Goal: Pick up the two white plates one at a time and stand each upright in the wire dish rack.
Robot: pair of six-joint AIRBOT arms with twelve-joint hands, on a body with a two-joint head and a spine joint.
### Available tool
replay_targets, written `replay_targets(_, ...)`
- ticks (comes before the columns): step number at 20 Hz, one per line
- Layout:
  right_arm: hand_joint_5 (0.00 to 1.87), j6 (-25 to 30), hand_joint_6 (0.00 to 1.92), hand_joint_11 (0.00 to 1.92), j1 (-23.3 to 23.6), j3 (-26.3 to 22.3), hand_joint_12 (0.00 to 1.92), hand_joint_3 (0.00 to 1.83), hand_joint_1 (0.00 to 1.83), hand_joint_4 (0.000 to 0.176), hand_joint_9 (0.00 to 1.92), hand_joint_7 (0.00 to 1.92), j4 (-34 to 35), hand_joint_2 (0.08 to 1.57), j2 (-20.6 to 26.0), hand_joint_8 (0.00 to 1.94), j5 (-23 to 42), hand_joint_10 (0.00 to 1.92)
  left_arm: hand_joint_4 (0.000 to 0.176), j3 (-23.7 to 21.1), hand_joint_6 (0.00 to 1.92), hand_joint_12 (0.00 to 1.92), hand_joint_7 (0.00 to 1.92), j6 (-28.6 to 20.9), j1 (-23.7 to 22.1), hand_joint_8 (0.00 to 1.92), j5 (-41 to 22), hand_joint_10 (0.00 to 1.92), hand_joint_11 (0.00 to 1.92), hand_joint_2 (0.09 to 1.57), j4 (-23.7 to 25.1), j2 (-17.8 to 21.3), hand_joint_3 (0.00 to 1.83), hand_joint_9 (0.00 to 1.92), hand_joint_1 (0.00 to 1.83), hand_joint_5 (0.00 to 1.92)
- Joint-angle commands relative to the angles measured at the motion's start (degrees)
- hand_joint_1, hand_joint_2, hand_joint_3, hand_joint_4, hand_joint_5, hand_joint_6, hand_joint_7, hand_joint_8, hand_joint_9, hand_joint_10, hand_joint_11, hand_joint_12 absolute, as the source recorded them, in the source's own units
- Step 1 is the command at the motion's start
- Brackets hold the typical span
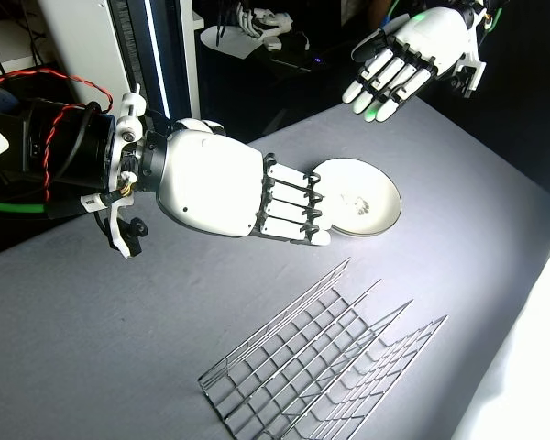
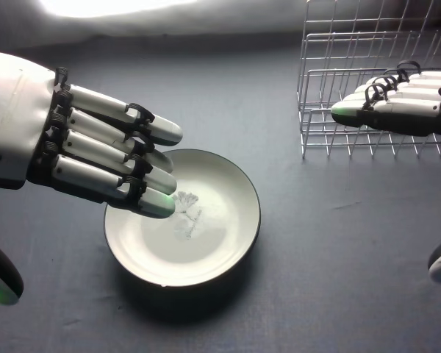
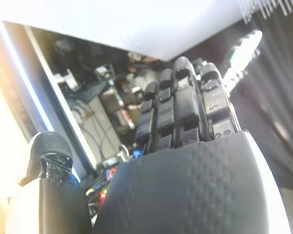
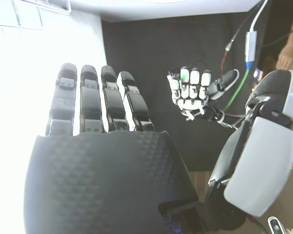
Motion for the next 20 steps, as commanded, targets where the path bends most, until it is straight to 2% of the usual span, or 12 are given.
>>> replay_targets(1,0.00,0.08,0.01,0.00,0.50,0.24,0.04,0.17,0.00,0.000,0.00,0.01,2.23,1.07,0.14,0.01,5.66,0.01,0.000,0.28,0.05,0.23,0.11,0.44,-0.54,0.05,-1.96,0.05,0.00,1.01,-5.39,0.31,0.18,0.07,0.00,0.15)
replay_targets(2,0.00,0.05,0.01,0.00,0.61,0.24,0.04,0.17,0.00,0.000,0.00,0.01,2.22,1.07,0.14,0.01,5.66,0.01,0.000,0.43,0.05,0.23,0.11,0.54,-0.54,0.05,-1.80,0.05,0.00,1.01,-5.41,0.21,0.18,0.07,0.00,0.15)
replay_targets(4,0.02,0.02,0.00,0.01,0.69,0.24,0.07,0.01,0.00,0.000,0.01,0.02,2.18,1.16,0.05,0.00,5.67,0.00,0.000,0.63,0.00,0.21,0.14,0.54,-0.56,0.00,-1.43,0.00,0.00,1.10,-5.41,0.02,0.02,0.09,0.00,0.17)
replay_targets(8,0.00,-0.07,0.00,0.00,0.86,0.24,0.01,0.00,0.00,0.000,0.00,0.00,2.05,1.16,-0.04,0.00,5.79,0.00,0.000,0.71,0.00,0.22,0.14,1.06,0.04,0.00,-1.22,0.00,0.00,1.09,-5.41,0.00,0.00,0.10,0.00,0.17)
replay_targets(10,0.00,-0.07,0.00,0.00,0.95,0.23,0.00,0.00,0.00,0.000,0.00,0.00,2.05,1.16,-0.09,0.00,5.79,0.00,0.000,0.64,0.00,0.12,0.09,2.14,0.80,0.00,-0.06,0.00,0.00,1.09,-5.48,-0.08,0.00,0.06,0.00,0.13)
replay_targets(13,0.00,-0.11,0.00,0.01,0.95,0.24,0.01,0.00,0.00,0.000,0.00,0.00,2.05,1.16,-0.10,0.00,5.78,0.00,0.000,0.42,0.00,0.05,0.06,3.86,3.61,0.00,0.61,0.00,0.00,1.08,-7.36,-0.39,0.00,0.03,0.00,0.09)
replay_targets(18,0.00,-0.19,0.00,0.00,1.07,0.24,0.00,0.00,0.00,0.000,0.00,0.00,2.04,1.14,-0.11,0.00,5.85,0.00,0.000,1.42,0.00,0.00,0.04,6.36,8.76,0.00,0.42,0.00,0.00,1.08,-6.63,-0.87,0.00,0.01,0.00,0.06)
replay_targets(20,0.00,-0.21,0.00,0.00,1.07,0.25,0.00,0.00,0.00,0.000,0.00,0.00,2.04,1.13,-0.09,0.00,6.14,0.00,0.000,3.01,0.00,0.00,0.04,9.18,11.41,0.00,0.28,0.00,0.00,1.09,-6.32,-2.27,0.00,0.01,0.00,0.07)
